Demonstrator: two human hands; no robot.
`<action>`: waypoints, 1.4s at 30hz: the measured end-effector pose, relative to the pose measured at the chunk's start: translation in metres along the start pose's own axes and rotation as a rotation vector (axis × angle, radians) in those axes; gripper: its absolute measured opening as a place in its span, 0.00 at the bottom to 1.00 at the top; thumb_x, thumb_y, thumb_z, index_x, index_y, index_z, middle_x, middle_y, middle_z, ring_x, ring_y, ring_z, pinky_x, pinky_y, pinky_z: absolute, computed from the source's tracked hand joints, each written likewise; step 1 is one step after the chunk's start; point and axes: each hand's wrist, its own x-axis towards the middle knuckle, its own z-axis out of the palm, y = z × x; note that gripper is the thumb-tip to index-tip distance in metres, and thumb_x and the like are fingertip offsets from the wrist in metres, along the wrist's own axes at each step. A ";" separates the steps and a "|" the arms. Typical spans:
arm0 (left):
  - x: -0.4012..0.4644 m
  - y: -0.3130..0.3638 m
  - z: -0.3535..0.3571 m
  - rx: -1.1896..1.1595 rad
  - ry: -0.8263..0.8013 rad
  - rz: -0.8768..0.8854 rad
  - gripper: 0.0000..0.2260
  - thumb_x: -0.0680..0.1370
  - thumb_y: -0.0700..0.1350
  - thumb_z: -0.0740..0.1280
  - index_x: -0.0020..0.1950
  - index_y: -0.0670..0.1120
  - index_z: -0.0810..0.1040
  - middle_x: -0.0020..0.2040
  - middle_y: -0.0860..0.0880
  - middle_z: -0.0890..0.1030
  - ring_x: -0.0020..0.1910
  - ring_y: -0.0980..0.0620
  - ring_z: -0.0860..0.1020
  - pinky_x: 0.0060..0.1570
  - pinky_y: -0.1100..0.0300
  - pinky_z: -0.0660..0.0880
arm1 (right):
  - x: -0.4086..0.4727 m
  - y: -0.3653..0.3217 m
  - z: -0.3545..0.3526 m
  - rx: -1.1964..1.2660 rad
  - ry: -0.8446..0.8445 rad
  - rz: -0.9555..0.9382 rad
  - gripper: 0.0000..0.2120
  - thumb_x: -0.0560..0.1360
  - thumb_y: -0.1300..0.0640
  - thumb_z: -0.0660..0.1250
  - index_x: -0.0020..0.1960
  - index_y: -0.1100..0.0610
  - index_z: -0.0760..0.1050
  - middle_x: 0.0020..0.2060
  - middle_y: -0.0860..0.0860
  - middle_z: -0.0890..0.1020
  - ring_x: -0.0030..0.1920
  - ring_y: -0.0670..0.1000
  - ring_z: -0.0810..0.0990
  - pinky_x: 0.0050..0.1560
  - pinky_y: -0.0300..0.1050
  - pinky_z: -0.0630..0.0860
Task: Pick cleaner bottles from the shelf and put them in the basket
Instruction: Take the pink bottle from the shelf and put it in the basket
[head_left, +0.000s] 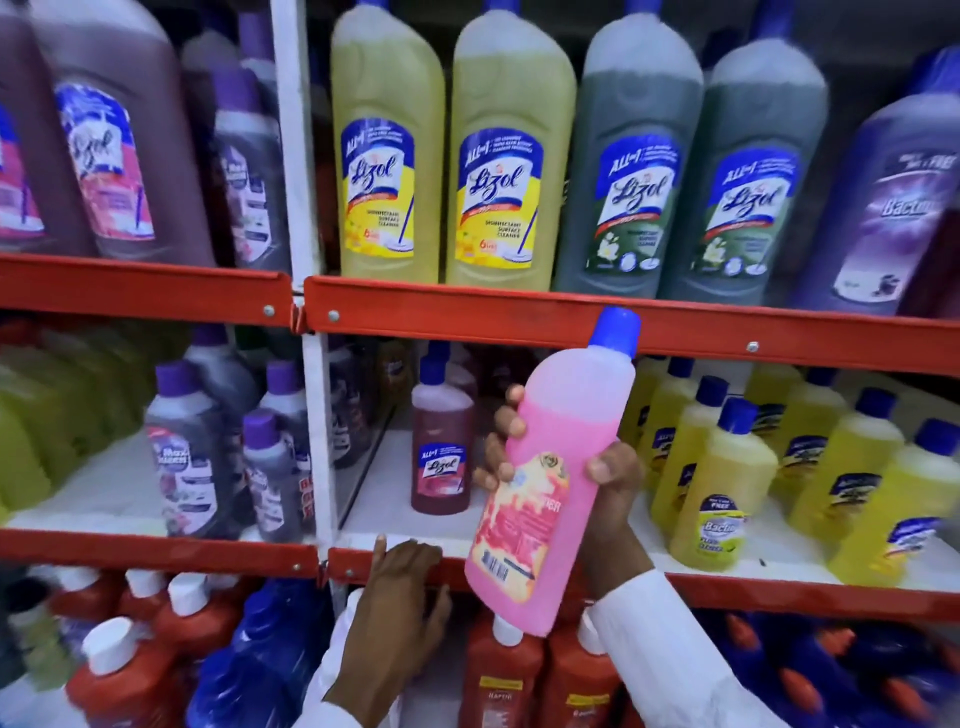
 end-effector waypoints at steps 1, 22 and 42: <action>0.000 0.001 0.000 0.003 0.003 0.000 0.14 0.74 0.48 0.67 0.60 0.53 0.76 0.55 0.54 0.81 0.59 0.55 0.76 0.77 0.48 0.54 | -0.003 -0.002 0.000 -0.046 0.056 -0.016 0.35 0.55 0.57 0.75 0.60 0.61 0.70 0.44 0.55 0.77 0.39 0.55 0.79 0.42 0.49 0.74; -0.002 -0.003 0.004 0.003 0.030 0.002 0.15 0.72 0.44 0.69 0.59 0.47 0.76 0.55 0.47 0.81 0.59 0.46 0.77 0.74 0.40 0.60 | -0.009 0.032 0.031 -1.419 0.892 -0.374 0.46 0.56 0.37 0.82 0.66 0.48 0.64 0.58 0.46 0.77 0.57 0.48 0.79 0.50 0.41 0.83; -0.086 0.121 0.141 -0.793 -0.360 -0.148 0.27 0.63 0.49 0.76 0.61 0.50 0.77 0.52 0.58 0.85 0.50 0.62 0.83 0.47 0.70 0.78 | -0.274 0.033 -0.040 -1.298 0.884 0.315 0.35 0.66 0.49 0.79 0.67 0.47 0.64 0.61 0.47 0.77 0.61 0.43 0.77 0.62 0.39 0.74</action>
